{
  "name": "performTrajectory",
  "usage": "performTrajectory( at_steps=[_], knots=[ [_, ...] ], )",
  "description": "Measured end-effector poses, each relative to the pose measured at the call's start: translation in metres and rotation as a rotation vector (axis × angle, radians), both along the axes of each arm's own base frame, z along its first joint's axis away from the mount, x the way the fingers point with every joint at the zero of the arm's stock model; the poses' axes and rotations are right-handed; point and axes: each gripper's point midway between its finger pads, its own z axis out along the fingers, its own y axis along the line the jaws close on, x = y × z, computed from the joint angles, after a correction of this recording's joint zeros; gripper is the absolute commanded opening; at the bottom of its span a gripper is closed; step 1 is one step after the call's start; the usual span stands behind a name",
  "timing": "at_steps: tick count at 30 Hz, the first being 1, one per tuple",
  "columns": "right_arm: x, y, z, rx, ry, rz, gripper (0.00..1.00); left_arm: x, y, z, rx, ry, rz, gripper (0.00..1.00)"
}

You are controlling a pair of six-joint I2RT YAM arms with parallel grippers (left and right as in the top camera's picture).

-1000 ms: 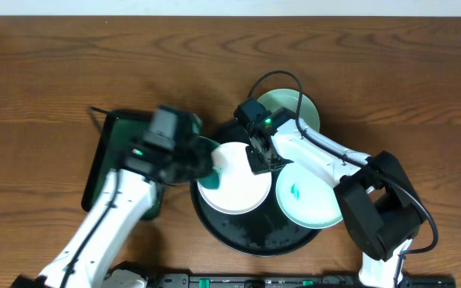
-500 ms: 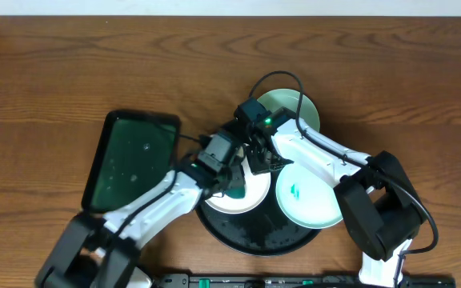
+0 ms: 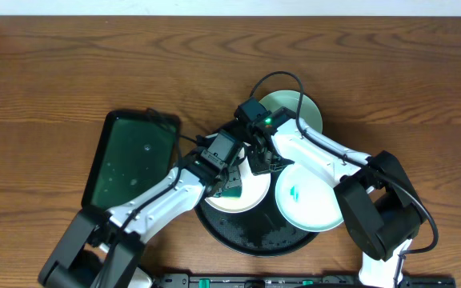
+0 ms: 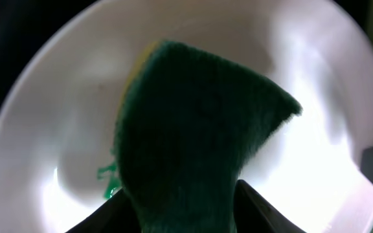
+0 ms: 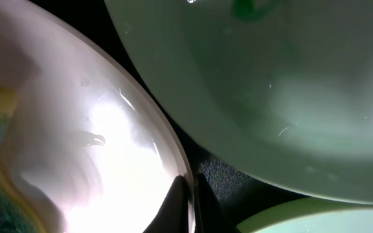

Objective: Clean dirty plates on tray and stack at the side
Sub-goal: 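Scrub pink-white plate surface with sponge while right gripper holds rim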

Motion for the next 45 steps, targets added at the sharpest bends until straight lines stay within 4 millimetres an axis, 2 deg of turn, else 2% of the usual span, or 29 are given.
performTrajectory(
  at_steps=[5, 8, 16, 20, 23, 29, 31, 34, 41, 45],
  knots=[
    [0.000, 0.000, 0.000, 0.000, 0.001, 0.000, 0.01, 0.005, -0.003, 0.022, -0.035, -0.060, -0.002, 0.45],
    [0.000, 0.000, 0.000, 0.000, 0.001, 0.000, 0.01, 0.008, -0.005, 0.027, -0.039, -0.078, -0.019, 0.45],
    [0.000, 0.000, 0.000, 0.001, 0.001, 0.001, 0.01, 0.006, 0.000, 0.009, 0.013, -0.041, -0.039, 0.45],
    [0.000, 0.000, 0.000, 0.000, 0.002, 0.002, 0.01, 0.008, 0.003, 0.011, 0.039, -0.063, -0.055, 0.45],
    [-0.001, 0.000, 0.000, 0.000, 0.004, 0.005, 0.01, 0.010, 0.005, 0.021, 0.041, -0.096, -0.062, 0.45],
    [-0.002, -0.001, 0.000, -0.002, 0.009, 0.005, 0.01, 0.018, 0.004, 0.060, -0.009, -0.213, -0.055, 0.46],
    [-0.002, -0.001, 0.000, -0.003, 0.011, 0.005, 0.01, 0.019, 0.004, 0.066, -0.018, -0.226, -0.054, 0.45],
    [-0.003, -0.001, 0.000, -0.002, 0.011, 0.005, 0.01, 0.018, 0.004, 0.061, -0.010, -0.213, -0.056, 0.46],
    [-0.003, -0.001, 0.000, -0.004, 0.014, 0.005, 0.01, 0.008, 0.000, 0.021, 0.043, -0.098, -0.085, 0.43],
    [-0.003, -0.001, 0.000, -0.004, 0.014, 0.005, 0.01, 0.004, 0.001, 0.011, 0.058, -0.066, -0.092, 0.42]
  ],
)
